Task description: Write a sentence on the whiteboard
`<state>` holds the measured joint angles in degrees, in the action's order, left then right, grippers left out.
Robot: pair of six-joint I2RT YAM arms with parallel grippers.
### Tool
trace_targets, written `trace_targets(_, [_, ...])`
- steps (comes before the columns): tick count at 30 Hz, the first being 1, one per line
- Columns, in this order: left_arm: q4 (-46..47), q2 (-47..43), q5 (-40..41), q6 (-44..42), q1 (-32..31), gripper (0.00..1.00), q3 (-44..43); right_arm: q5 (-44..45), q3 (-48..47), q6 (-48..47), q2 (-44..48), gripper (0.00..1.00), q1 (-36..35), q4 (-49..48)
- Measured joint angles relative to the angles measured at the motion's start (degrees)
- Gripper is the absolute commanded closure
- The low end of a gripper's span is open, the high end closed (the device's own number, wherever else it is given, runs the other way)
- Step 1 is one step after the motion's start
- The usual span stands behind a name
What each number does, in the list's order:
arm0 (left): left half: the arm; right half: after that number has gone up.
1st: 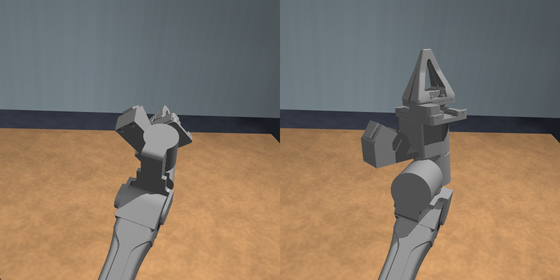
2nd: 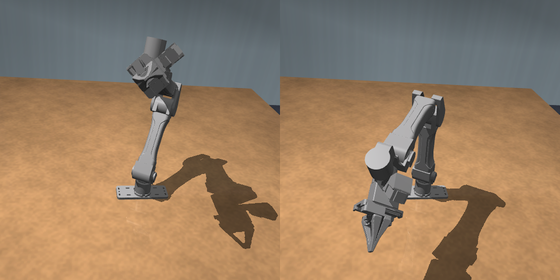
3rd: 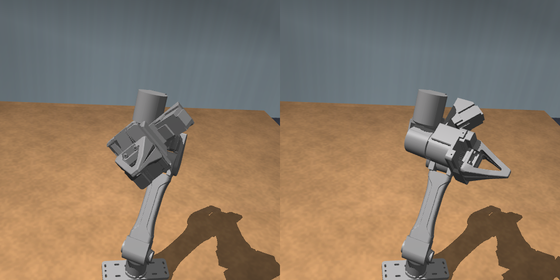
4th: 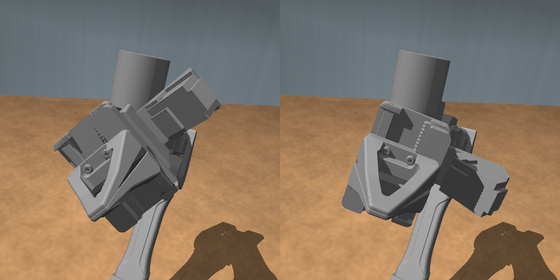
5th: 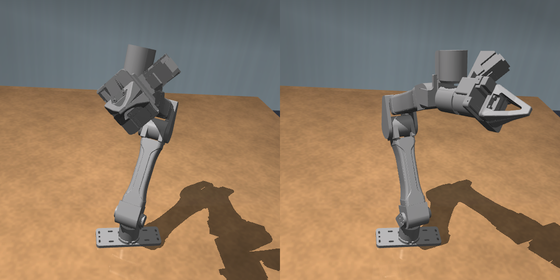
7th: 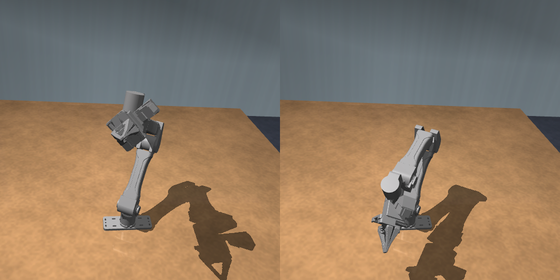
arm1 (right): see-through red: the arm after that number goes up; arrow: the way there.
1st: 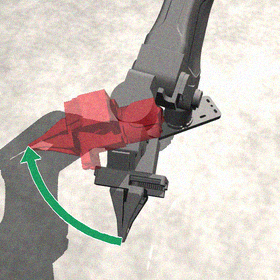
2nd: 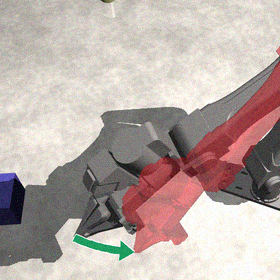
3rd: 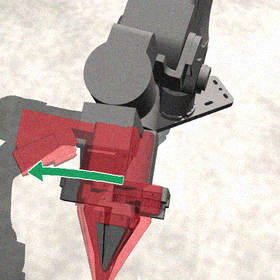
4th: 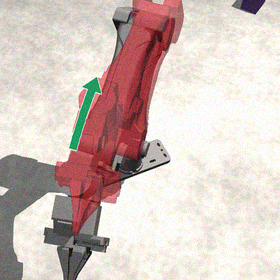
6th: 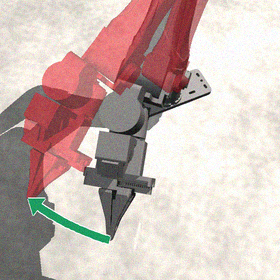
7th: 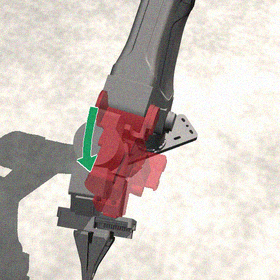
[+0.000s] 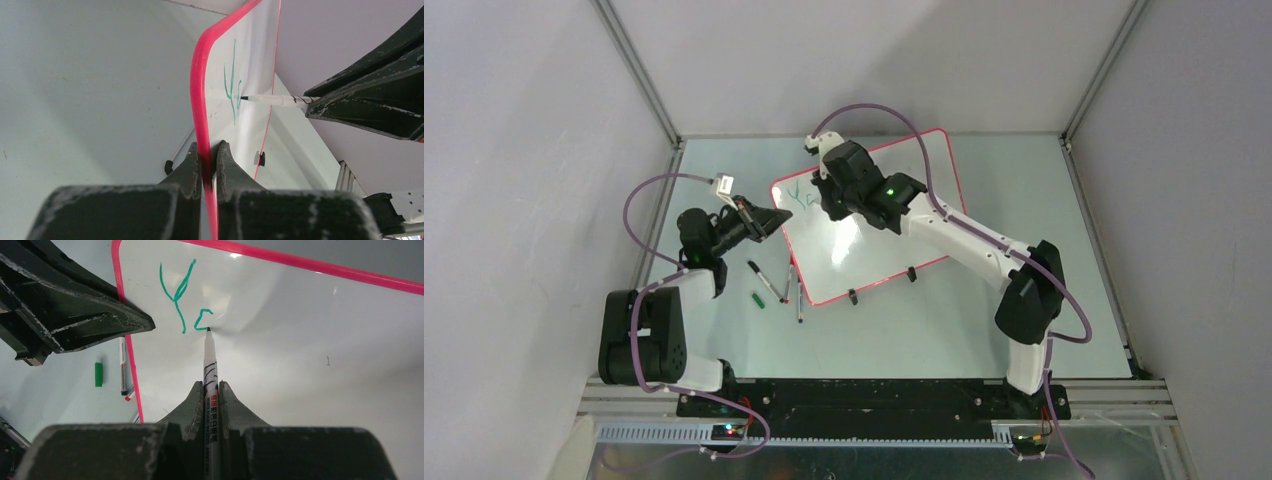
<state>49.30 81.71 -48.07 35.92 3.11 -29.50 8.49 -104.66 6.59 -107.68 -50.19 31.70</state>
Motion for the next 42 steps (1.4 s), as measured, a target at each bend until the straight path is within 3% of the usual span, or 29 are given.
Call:
trace_targets(30, [-0.39, -0.09, -0.09, -0.11, -0.02, 1.00, -0.15, 0.39, -4.35, 0.33, -1.55, 1.00, 0.76, 1.18])
trace_targets(42, [-0.37, -0.13, -0.09, -0.39, -0.07, 1.00, -0.15, -3.80, -4.33, 0.50, -1.53, 1.00, 0.85, 1.57])
